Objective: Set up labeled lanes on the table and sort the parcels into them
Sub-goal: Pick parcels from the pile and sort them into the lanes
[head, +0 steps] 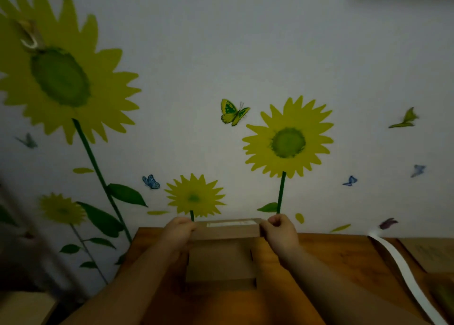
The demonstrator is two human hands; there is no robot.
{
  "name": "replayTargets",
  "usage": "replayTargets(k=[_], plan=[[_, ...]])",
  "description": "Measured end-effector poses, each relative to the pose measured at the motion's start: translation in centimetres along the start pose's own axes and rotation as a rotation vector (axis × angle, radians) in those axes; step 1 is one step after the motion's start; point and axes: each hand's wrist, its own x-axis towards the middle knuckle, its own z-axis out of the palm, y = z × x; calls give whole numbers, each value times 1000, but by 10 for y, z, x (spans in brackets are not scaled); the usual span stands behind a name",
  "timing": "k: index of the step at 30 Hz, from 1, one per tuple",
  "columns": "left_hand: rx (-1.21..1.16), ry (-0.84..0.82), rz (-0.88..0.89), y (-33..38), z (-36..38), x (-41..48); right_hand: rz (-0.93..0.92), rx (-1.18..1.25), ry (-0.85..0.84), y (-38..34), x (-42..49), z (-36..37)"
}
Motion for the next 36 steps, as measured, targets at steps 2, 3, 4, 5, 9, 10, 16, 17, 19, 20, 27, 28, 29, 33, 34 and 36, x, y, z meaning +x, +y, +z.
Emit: replayTargets(k=[2,3,4,5,9,10,16,17,19,20,27,28,29,33,34,36], plan=[[-10,24,14,5,11,-29,-17,43,-46,-1,-13,-22],[-9,52,36,6,17,-44,-28,57,-70,-1,-20,-35],[1,76,68,6,24,-58,-41,63,-92,0,-26,-48],[15,84,103,6,32,-74,-59,67,-113,1,-33,-63],[97,43,139,-7,59,-135,-127,62,-194,12,-60,-123],[99,19,145,-11,65,-149,-144,60,-219,15,-68,-137],[15,-26,247,-19,97,-223,-264,70,-283,22,-118,-214],[30,-33,256,-19,99,-233,-272,69,-288,23,-126,-224],[74,-59,262,-21,102,-249,-272,71,-308,26,-141,-244],[102,-79,255,-22,103,-257,-262,79,-318,29,-150,-253],[209,-201,229,-52,111,-308,-162,38,-288,61,-219,-300],[225,-222,224,-58,110,-315,-143,20,-285,66,-228,-304],[228,-235,215,-63,110,-320,-120,3,-282,71,-237,-308],[278,-271,208,-84,114,-339,-23,-66,-274,95,-276,-327],[321,-285,209,-89,117,-345,-8,-73,-274,101,-285,-333],[378,-318,200,-95,128,-358,7,-74,-258,109,-300,-348]])
